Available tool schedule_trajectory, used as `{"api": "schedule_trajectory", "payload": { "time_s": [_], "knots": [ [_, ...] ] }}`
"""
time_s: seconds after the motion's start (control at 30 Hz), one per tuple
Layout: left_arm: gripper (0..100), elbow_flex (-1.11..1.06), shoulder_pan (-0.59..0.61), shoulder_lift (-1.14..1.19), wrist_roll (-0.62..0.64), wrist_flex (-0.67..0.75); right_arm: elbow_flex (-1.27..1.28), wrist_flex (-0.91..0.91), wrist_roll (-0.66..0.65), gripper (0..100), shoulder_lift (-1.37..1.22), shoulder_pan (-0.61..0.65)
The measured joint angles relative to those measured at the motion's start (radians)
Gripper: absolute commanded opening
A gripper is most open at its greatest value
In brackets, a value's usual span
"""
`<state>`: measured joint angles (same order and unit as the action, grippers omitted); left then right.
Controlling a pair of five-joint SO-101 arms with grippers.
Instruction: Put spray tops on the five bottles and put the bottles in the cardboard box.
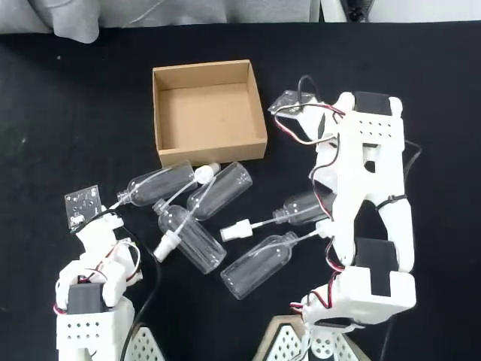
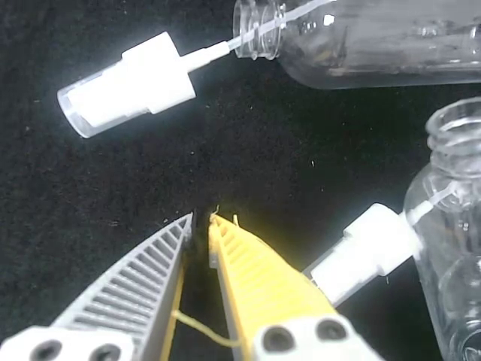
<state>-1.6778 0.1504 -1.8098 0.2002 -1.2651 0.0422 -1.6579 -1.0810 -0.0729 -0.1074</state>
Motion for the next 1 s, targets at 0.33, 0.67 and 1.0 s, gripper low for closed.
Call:
{"api": "schedule_trajectory", "payload": {
  "time_s": [0.33,0.67,1.0],
  "knots": [
    [3,0.0,0.0,0.0,0.0,0.0,0.13,0.005,-0.175,30.1,0.002,0.044],
    [3,0.0,0.0,0.0,0.0,0.0,0.23,0.12,-0.229,30.1,0.002,0.107],
    [3,0.0,0.0,0.0,0.0,0.0,0.325,0.242,-0.288,30.0,0.002,0.109]
  ]
}}
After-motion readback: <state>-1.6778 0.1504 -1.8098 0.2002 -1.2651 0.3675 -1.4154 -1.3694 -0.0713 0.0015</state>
